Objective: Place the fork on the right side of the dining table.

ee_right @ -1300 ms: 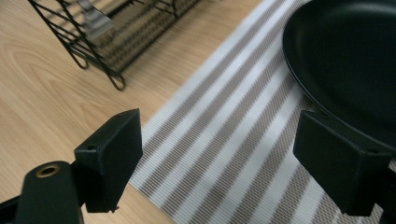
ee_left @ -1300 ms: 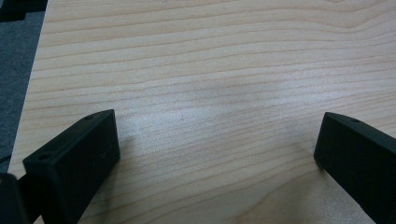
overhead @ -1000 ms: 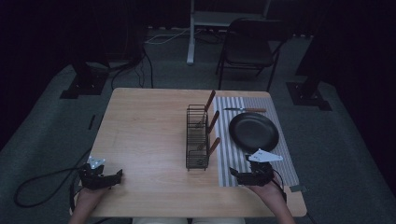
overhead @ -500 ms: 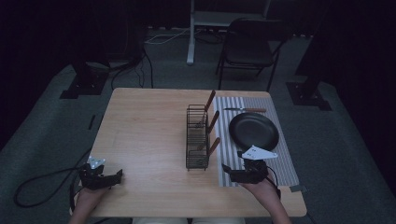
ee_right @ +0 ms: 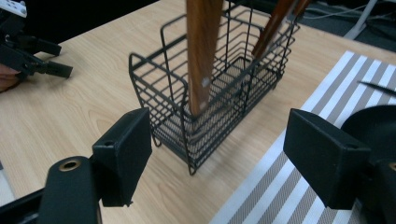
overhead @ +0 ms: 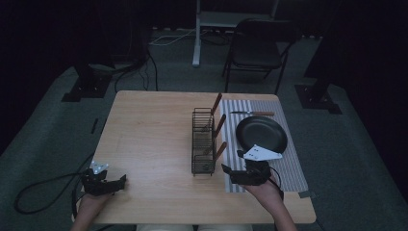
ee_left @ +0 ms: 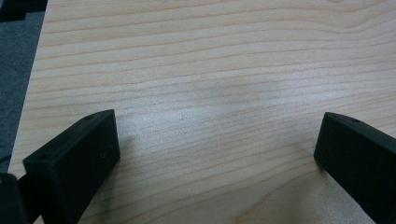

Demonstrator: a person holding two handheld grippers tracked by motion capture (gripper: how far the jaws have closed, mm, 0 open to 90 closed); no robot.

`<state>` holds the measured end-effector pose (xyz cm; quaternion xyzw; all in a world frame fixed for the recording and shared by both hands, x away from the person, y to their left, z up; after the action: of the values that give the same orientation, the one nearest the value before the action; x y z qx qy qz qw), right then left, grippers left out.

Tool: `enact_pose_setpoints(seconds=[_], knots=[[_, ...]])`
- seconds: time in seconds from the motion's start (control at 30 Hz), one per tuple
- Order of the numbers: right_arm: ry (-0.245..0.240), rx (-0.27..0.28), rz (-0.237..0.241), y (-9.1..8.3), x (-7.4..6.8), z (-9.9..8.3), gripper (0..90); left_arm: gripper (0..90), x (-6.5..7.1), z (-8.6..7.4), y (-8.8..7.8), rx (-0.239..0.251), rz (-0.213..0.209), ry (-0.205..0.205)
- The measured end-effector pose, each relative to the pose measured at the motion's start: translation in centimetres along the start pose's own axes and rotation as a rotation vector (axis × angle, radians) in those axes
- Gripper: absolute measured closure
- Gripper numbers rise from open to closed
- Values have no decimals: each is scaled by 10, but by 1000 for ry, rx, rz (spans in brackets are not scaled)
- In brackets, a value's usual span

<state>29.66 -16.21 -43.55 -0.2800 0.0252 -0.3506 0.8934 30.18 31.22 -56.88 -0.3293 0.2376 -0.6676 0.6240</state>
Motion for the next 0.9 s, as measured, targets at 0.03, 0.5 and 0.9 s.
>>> enact_pose_setpoints(seconds=[0.03,0.5,0.9], knots=[[0,2,-1,0,-1,3,232,1,0,0,0,0,0,0],[5,38,-41,7,-5,30,283,1,0,0,0,0,0,0],[39,41,-121,13,-6,43,429,1,0,0,0,-1,0,0]])
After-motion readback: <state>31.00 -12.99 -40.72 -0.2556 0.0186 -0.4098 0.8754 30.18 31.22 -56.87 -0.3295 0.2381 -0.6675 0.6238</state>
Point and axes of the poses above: each handheld gripper's, and its own axes: y roughly forward along the jaws, z roughly out of its top, x roughly to its right, the point moved 3 cm from there along y, roughly forward along the jaws, and after that the axes turned 13 degrees about -y, right-handed, at the moved point
